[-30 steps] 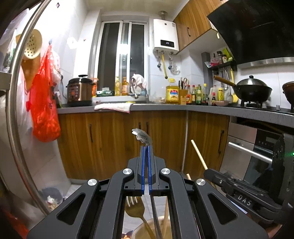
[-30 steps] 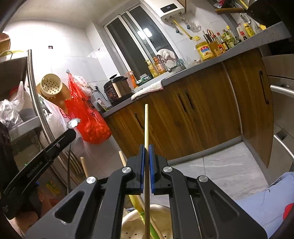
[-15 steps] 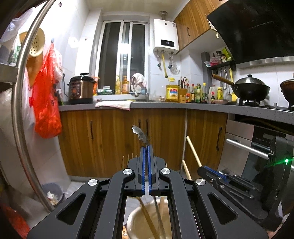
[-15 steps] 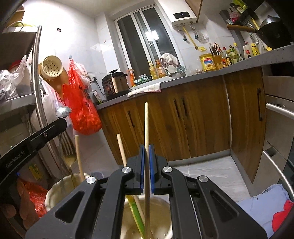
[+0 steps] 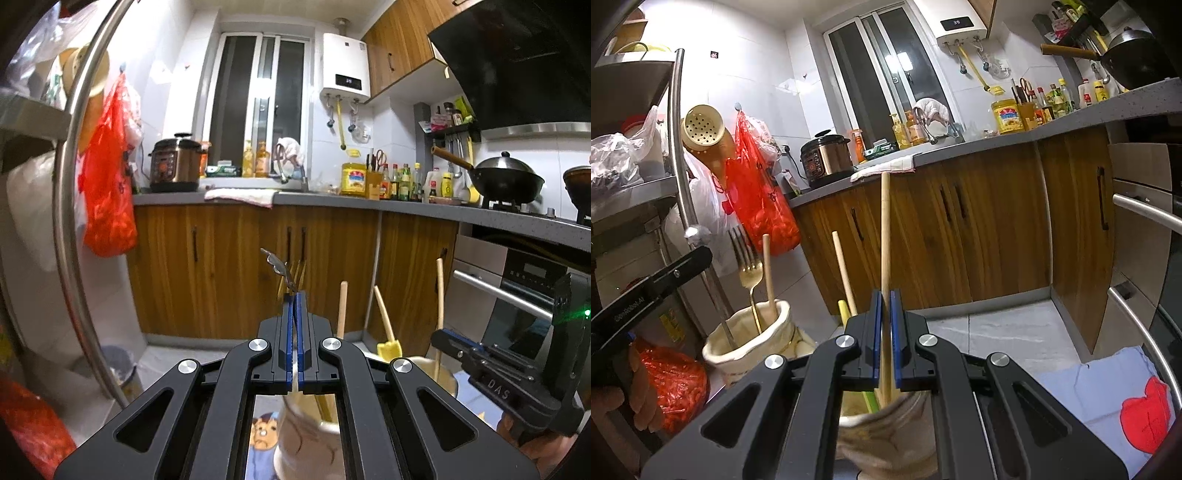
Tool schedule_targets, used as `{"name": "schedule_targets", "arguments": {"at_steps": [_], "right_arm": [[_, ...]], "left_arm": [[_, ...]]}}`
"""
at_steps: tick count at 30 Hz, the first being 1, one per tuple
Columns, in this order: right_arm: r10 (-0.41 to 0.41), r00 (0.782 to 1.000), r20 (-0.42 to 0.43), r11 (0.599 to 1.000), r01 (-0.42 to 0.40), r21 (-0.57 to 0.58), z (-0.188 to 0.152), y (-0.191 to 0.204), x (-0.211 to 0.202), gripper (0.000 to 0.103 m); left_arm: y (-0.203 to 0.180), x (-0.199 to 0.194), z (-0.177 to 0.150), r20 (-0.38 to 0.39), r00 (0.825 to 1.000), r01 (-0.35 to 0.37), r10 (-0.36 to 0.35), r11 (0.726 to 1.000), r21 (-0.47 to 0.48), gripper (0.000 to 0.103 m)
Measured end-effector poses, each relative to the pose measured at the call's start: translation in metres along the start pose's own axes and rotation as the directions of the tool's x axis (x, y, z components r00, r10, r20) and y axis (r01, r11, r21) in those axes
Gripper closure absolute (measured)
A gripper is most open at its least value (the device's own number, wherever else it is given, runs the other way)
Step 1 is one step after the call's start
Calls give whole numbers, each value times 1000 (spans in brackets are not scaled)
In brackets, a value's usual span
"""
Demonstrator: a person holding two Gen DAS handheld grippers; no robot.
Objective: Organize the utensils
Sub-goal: 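Lift the chopstick and gold fork and carry both over the ceramic holder, then lower the fork and chopstick into the holder openings and open both grippers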
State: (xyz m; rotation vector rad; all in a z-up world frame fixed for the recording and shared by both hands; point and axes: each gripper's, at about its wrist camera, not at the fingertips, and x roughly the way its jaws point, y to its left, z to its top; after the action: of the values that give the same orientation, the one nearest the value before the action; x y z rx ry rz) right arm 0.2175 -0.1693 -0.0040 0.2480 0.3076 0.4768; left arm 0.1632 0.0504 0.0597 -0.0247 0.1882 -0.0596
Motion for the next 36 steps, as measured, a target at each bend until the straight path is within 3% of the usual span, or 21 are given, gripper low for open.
{"name": "schedule_targets", "arguments": {"at_steps": [14,23,36], "right_arm": [[27,999,-32,999,-25,46,-1,-4,-14,98],[10,996,-87,1000,-10,-2,-12,6,-22,98],[4,996,-94,999,-8,-42,-12,16,-25,98]], "left_arm": [[12,-12,-10,-44,999,19,-21,999,-27,101],[7,-5,-17,-86,996,36,-37,999,-13,101],[6,6,-28,-137,989,55,-55,998,-2,101]]}}
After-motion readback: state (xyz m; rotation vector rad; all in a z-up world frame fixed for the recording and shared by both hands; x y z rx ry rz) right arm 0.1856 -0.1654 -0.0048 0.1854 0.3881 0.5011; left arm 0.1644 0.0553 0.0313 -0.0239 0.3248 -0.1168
